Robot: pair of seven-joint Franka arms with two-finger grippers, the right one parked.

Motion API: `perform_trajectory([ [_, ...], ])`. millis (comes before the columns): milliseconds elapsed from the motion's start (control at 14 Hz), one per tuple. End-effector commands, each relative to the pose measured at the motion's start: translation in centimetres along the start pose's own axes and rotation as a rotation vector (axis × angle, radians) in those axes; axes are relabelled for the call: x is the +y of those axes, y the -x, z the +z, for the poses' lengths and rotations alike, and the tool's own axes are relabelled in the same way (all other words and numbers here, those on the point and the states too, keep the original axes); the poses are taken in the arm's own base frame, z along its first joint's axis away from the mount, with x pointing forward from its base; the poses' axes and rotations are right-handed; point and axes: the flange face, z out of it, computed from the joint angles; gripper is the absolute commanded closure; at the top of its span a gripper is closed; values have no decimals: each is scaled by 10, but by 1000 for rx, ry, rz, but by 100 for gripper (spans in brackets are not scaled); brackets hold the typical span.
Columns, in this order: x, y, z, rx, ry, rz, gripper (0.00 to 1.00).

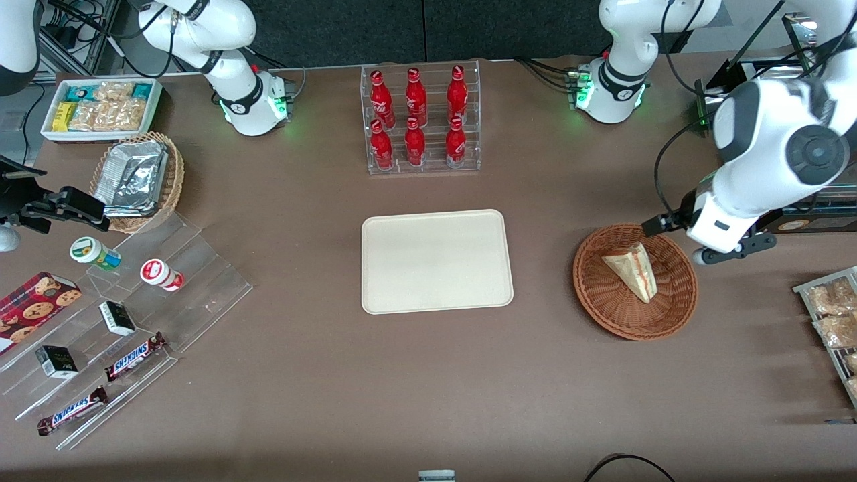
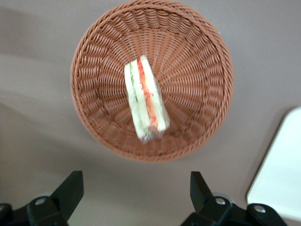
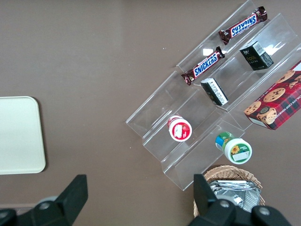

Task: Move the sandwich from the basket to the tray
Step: 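Move the left gripper over the wrapped sandwich in the wicker basket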

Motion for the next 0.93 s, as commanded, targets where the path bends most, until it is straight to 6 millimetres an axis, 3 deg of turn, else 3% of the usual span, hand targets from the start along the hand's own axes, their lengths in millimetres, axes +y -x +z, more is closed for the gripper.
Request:
perform_trajectory([
  [0,1,-6,29,57,27,-150,0],
  [357,4,-11,77,111,63,-321,0],
  [857,9,-16,128,113,46,-368,0],
])
